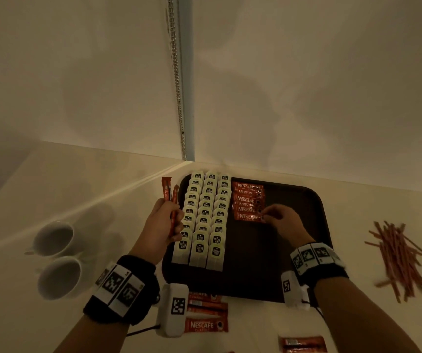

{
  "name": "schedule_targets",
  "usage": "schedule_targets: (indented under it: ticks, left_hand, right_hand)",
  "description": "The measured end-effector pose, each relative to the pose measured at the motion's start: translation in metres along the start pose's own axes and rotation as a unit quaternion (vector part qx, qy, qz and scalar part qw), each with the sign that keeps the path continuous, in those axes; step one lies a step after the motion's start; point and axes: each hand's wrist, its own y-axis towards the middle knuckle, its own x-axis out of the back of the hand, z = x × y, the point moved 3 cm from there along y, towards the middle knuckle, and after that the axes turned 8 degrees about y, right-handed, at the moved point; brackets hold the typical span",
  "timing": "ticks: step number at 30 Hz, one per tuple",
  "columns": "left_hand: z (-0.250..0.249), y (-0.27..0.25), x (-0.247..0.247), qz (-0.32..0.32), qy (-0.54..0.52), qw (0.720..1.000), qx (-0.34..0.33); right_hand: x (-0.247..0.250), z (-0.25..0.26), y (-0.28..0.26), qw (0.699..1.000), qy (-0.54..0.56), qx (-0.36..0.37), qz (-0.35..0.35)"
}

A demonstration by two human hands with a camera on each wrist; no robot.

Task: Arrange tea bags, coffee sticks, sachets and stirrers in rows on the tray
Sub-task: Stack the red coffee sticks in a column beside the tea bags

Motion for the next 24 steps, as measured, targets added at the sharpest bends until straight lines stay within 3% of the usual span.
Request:
schedule_targets:
  ticks: [8,18,24]
  left_hand:
    - [0.0,0.001,-0.004,0.01,0.019,1.0,0.003]
    - [-0.003,-0.004,-0.006,0.01,0.012,1.0,0.001]
    - [-0.003,-0.006,-0.011,0.039,0.043,0.998,-0.033]
  right_hand:
    - [-0.011,-0.004,0.009,0.996,0.011,-0.012,-0.083]
    - [-0.013,-0.001,0.018,0.997,-0.018,-0.017,-0.079]
    - [-0.013,-0.011,0.019,0.995,-0.038,-0.019,-0.09]
